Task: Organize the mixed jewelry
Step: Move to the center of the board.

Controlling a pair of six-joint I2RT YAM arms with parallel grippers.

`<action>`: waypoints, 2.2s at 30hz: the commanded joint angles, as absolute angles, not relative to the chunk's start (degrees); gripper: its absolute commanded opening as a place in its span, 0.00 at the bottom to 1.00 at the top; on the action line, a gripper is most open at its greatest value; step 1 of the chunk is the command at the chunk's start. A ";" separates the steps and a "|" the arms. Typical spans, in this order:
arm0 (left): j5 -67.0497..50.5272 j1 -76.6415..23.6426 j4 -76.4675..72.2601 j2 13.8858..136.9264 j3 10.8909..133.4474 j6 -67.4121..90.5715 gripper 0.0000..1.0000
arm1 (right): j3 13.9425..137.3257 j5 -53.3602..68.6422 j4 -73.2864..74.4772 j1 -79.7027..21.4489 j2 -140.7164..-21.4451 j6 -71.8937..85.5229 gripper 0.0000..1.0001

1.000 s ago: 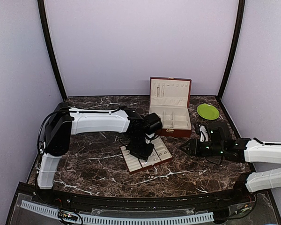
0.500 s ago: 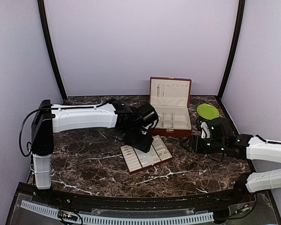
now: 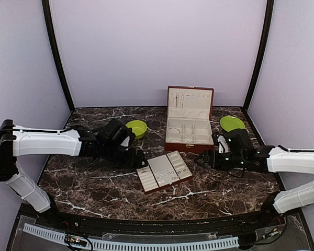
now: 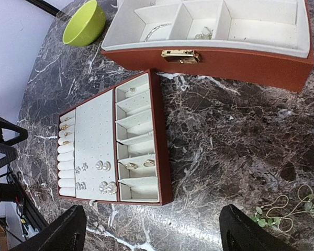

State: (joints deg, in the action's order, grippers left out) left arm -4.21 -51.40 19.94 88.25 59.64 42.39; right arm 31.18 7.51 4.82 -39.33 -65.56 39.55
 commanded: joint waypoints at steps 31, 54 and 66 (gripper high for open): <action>-9.37 -45.08 -5.05 85.89 38.19 52.64 0.88 | 47.45 7.07 -5.35 -52.42 -97.42 38.57 0.82; -3.01 -35.01 15.72 65.13 38.40 41.16 0.93 | 78.47 9.12 0.56 -61.50 -117.42 34.69 0.82; -7.25 -22.26 19.99 66.52 48.65 24.35 0.94 | 68.95 -7.00 14.21 -59.71 -94.18 33.02 0.86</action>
State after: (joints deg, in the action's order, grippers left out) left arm -5.76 -26.02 17.23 66.32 45.78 32.42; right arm 72.42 0.64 9.15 -60.86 -102.48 33.34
